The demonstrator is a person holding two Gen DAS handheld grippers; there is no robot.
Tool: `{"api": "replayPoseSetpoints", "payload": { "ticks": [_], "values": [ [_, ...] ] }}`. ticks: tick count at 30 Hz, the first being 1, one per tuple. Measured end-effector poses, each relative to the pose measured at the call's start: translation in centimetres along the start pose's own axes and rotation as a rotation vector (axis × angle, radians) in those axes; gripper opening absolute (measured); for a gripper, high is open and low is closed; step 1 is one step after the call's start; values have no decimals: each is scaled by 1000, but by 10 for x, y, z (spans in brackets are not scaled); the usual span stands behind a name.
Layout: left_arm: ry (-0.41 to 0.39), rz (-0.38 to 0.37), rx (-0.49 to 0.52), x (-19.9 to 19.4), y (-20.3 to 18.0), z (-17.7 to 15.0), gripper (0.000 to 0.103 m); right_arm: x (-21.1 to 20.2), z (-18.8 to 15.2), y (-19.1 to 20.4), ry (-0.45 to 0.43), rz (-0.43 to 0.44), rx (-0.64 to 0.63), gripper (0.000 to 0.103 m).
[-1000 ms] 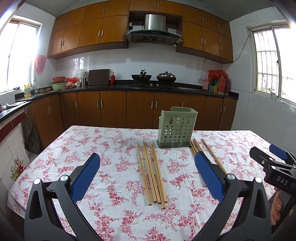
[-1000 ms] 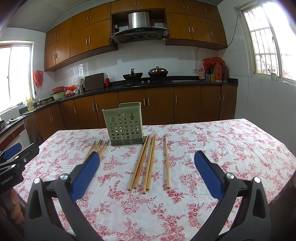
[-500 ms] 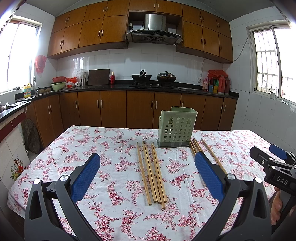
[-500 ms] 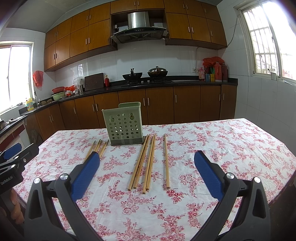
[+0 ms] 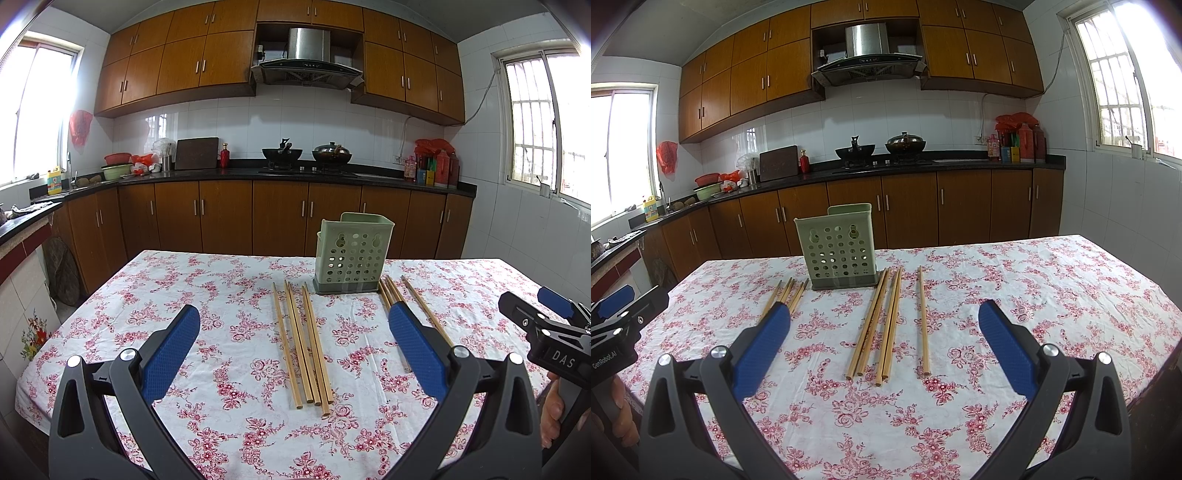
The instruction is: Organize utensils
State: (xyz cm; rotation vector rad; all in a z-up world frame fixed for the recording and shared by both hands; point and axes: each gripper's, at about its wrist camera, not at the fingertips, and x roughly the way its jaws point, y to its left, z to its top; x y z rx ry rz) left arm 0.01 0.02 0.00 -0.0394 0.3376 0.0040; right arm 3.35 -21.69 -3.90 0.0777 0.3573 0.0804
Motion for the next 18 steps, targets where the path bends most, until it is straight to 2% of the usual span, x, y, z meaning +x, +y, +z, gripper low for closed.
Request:
{"api": "replayPoseSetpoints", "payload": {
  "ticks": [18],
  "values": [
    [17,2,0,6,-2,-4,101,5,-1,1,14,-1,2,99]
  ]
}}
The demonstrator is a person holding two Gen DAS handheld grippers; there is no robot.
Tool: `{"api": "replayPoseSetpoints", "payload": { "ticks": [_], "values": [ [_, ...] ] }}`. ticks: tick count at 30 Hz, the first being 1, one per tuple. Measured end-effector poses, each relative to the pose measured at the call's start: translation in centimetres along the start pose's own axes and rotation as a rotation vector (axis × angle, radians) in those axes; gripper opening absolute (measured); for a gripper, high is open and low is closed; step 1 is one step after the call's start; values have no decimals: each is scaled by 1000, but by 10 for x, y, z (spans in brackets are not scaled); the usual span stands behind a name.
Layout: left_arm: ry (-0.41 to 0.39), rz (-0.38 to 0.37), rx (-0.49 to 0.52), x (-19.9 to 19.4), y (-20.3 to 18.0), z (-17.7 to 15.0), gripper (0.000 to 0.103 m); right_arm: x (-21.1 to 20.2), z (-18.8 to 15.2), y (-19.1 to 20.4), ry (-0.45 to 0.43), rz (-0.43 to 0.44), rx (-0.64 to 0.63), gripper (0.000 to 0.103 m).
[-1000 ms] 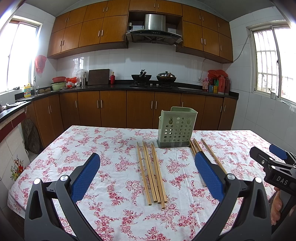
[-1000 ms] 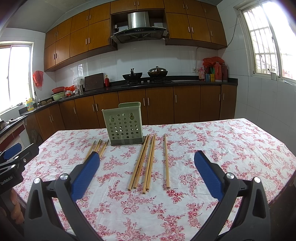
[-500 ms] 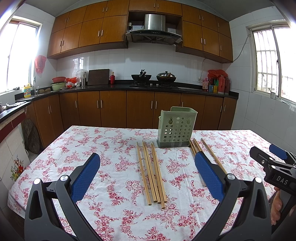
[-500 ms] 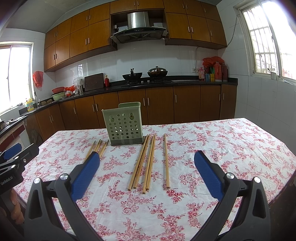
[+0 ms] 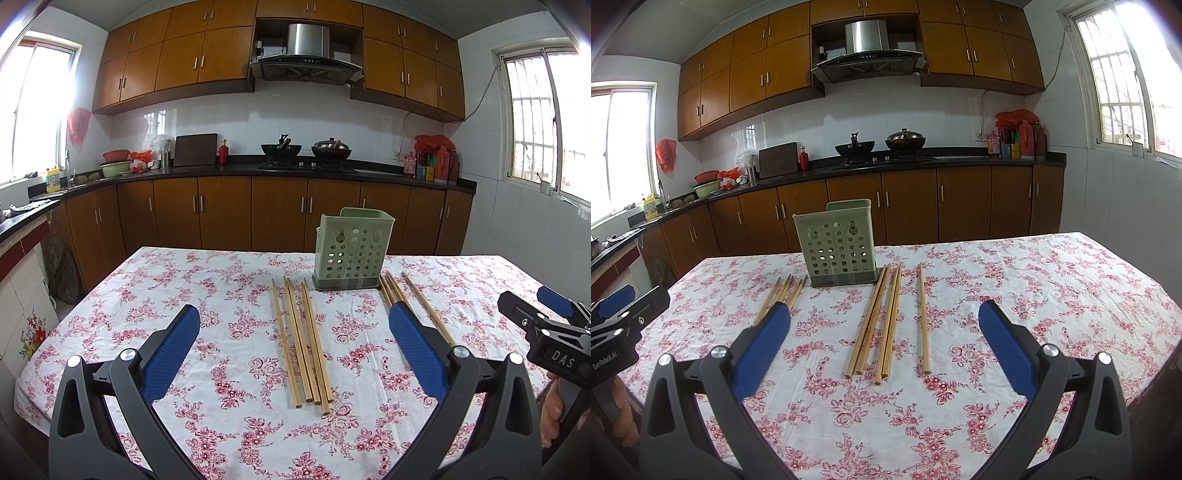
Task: Organize utensils
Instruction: 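Lower the right tool onto a wooden chopstick and close it while the left tool grasps another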
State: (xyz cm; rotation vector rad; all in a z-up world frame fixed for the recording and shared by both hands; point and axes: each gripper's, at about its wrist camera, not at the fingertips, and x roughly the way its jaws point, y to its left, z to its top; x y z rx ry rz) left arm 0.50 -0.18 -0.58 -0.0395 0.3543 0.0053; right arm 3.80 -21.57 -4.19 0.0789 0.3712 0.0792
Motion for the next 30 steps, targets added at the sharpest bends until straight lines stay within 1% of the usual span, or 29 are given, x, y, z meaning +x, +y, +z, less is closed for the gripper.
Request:
{"api": "replayPoseSetpoints", "payload": {
  "ticks": [4,5,10,11,12,13,15,16,17,18,19,20,21,22,23,25,26,27,29,30],
  "values": [
    [38,23,-4,12,3,0,101,10,-2,-6,29,-12,13,99],
    [55,29,-11,17,5,0,101,9,0,-7,41,-16,23,99],
    [166,44,-71,46,26,-3,101,44,-4,-30,125,-58,88,99],
    [193,48,-84,53,31,-4,101,54,-4,-35,157,-73,98,96],
    [209,50,-90,58,33,-5,101,63,-4,-38,180,-83,103,89],
    [234,49,-101,65,38,-6,101,71,-4,-42,206,-92,107,86],
    [278,37,-117,79,43,-6,101,92,-5,-48,276,-101,120,70],
    [293,32,-120,84,44,-6,101,101,-5,-50,302,-102,124,65],
    [309,28,-120,89,45,-6,101,112,-6,-52,335,-100,129,58],
    [320,27,-119,93,46,-7,101,124,-8,-53,367,-99,130,53],
    [340,28,-111,100,47,-7,99,134,-9,-54,394,-101,127,50],
    [352,31,-105,105,46,-7,97,142,-11,-54,418,-101,122,43],
    [361,34,-100,109,46,-8,91,151,-12,-53,441,-98,117,41],
    [380,38,-95,116,46,-9,87,159,-13,-51,457,-96,113,41],
    [401,32,-96,122,46,-10,85,168,-16,-50,478,-103,102,41],
    [430,5,-103,132,44,-13,79,178,-18,-51,507,-110,86,40],
    [443,-5,-101,136,43,-14,78,183,-21,-50,522,-112,76,39],
    [450,-9,-97,139,41,-15,74,188,-23,-50,532,-116,69,36],
    [477,-7,-77,148,36,-18,67,194,-26,-52,550,-123,65,32],
    [496,-8,-71,154,34,-20,61,193,-26,-52,537,-129,61,31]
  ]
}}
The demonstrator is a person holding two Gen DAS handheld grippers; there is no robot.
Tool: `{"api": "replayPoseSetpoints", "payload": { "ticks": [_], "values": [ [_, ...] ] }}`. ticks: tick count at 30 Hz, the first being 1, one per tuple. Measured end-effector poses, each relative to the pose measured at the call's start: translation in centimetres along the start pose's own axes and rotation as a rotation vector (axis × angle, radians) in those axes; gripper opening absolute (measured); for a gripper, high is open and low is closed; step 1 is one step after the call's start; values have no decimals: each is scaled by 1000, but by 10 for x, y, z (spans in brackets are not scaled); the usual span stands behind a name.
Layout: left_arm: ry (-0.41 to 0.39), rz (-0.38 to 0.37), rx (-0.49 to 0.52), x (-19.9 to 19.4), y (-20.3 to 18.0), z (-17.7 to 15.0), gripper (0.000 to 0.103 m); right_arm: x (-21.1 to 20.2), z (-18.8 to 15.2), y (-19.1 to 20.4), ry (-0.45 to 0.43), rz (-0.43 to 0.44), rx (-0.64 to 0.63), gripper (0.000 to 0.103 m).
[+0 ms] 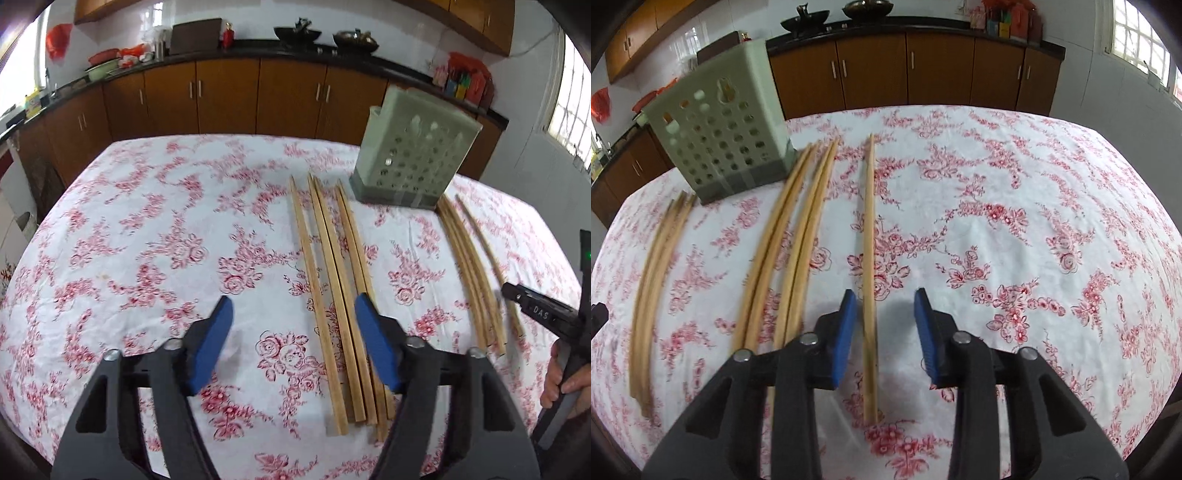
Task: Organize utensils
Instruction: 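Lower the right tool onto a wooden chopstick and close it while the left tool grasps another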
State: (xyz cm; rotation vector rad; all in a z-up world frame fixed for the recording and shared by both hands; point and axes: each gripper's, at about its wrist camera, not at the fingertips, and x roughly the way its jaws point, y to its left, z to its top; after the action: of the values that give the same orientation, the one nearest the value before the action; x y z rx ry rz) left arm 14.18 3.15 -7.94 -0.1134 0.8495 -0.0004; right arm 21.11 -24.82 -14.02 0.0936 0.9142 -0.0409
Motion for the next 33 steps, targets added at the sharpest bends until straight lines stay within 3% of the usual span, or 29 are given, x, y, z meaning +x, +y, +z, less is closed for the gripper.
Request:
{"api": "replayPoseSetpoints", "payload": {
  "ticks": [4,10,14,19,24,28,33],
  "values": [
    [53,-6,9,16,-4,2,42,4,1,2,-4,-11,-13,27],
    [87,-18,16,27,-6,0,25,4,2,4,-8,-16,-20,27],
    [95,-10,41,35,-11,2,8,6,5,2,-14,-7,-27,10],
    [89,30,34,56,0,27,7,15,19,-8,-13,0,-12,8],
    [56,108,17,81,28,58,7,31,43,-34,-31,-50,63,8],
    [58,84,6,81,41,62,8,35,50,-43,-24,-46,85,8],
    [37,45,0,64,46,42,8,28,40,-41,-36,-58,56,10]
  ]
}}
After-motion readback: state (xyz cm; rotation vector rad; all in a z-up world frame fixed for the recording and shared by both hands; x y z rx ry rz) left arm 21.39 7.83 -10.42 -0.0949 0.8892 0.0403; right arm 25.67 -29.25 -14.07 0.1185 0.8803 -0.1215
